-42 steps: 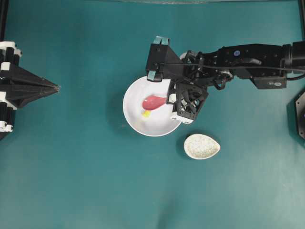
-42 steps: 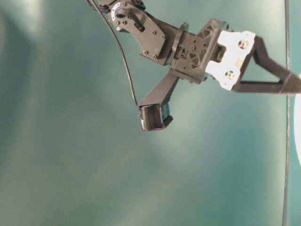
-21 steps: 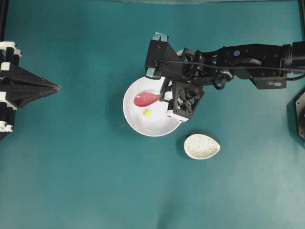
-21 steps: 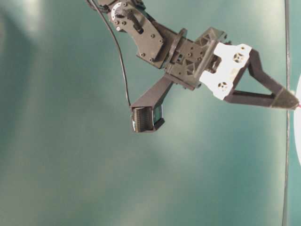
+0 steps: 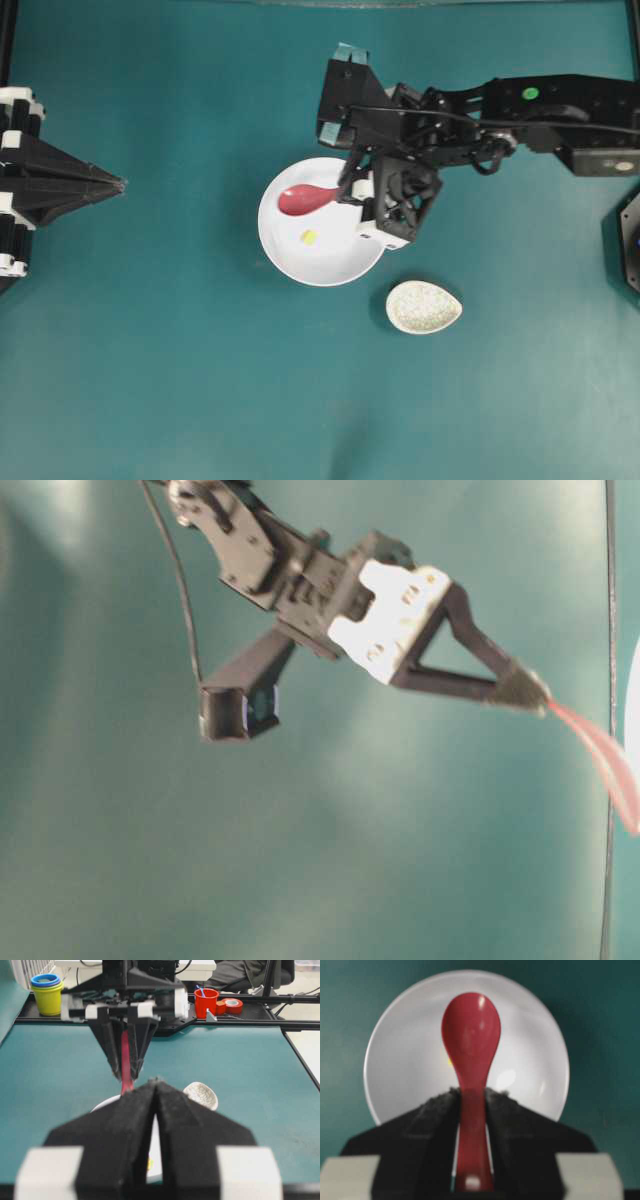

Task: Scoop the yellow hexagonal prism block from the bowl with a spoon using the right arm.
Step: 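Slide the spoon under the yellow block along the bowl floor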

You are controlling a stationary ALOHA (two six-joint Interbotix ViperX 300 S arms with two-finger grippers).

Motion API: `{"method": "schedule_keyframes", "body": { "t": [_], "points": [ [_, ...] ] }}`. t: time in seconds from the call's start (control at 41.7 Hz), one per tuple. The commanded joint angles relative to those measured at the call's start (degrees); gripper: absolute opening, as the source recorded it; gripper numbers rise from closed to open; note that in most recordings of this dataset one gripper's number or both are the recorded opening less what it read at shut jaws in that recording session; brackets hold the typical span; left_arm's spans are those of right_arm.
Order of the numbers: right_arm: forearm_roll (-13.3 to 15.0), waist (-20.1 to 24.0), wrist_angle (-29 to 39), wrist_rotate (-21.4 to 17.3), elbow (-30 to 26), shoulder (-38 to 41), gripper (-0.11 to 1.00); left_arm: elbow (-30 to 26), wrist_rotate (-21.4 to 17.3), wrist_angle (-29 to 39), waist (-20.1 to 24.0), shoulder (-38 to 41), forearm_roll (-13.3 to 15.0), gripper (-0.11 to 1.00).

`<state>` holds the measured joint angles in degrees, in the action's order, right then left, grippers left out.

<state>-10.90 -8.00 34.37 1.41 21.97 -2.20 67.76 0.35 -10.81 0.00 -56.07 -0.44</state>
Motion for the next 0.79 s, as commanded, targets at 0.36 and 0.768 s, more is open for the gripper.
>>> {"method": "schedule_keyframes", "body": {
  "t": [0.36, 0.768],
  "points": [
    [0.3, -0.1, 15.8, -1.2, -1.4, -4.9, 0.23, -1.1, 0.2, 0.5, 0.0, 0.5, -0.1, 0.00],
    [5.3, -0.1, 18.2, -0.7, -2.7, -4.0, 0.23, -1.1, 0.4, 1.1, 0.0, 0.6, -0.1, 0.00]
  ]
}}
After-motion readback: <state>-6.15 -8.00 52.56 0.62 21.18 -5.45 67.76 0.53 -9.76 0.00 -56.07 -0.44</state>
